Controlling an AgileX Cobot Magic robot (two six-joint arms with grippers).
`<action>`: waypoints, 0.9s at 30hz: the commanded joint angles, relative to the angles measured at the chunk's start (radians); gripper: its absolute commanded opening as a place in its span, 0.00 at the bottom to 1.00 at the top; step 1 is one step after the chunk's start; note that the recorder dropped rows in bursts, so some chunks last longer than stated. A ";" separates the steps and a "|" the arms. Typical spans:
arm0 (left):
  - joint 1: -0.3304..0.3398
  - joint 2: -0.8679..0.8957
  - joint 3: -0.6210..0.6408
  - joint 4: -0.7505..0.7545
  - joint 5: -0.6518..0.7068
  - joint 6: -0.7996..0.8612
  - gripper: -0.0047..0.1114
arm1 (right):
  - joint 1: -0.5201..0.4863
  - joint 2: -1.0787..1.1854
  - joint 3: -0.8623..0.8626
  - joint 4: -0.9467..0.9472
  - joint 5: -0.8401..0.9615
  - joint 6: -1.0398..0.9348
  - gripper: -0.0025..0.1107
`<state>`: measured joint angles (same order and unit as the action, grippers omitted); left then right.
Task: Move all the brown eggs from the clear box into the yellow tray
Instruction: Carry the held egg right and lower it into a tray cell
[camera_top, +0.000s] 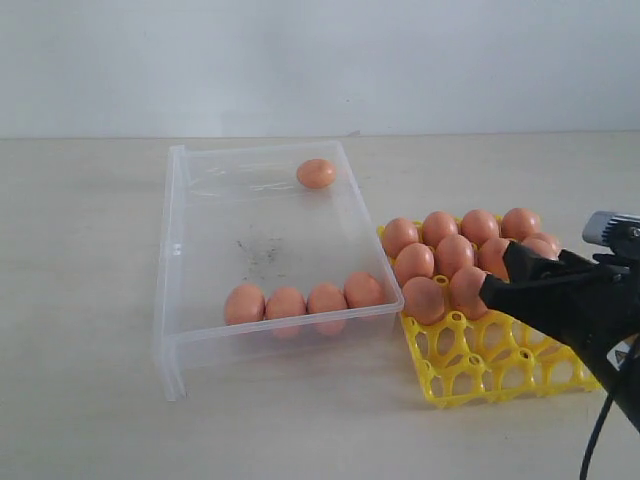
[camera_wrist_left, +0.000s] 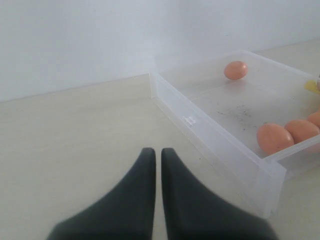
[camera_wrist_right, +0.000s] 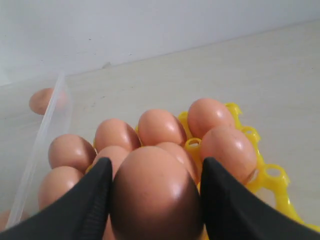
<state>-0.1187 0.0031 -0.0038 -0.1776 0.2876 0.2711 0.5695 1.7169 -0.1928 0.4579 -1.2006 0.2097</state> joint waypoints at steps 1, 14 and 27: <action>-0.006 -0.003 0.004 0.002 -0.002 0.000 0.07 | -0.002 -0.008 -0.059 0.005 0.083 -0.021 0.02; -0.006 -0.003 0.004 0.002 -0.002 0.000 0.07 | -0.002 -0.008 -0.129 0.111 0.264 -0.243 0.02; -0.006 -0.003 0.004 0.002 -0.002 0.000 0.07 | -0.002 0.111 -0.137 0.136 0.200 -0.281 0.02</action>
<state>-0.1187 0.0031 -0.0038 -0.1776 0.2876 0.2711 0.5700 1.7901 -0.3210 0.5915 -0.9674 -0.0696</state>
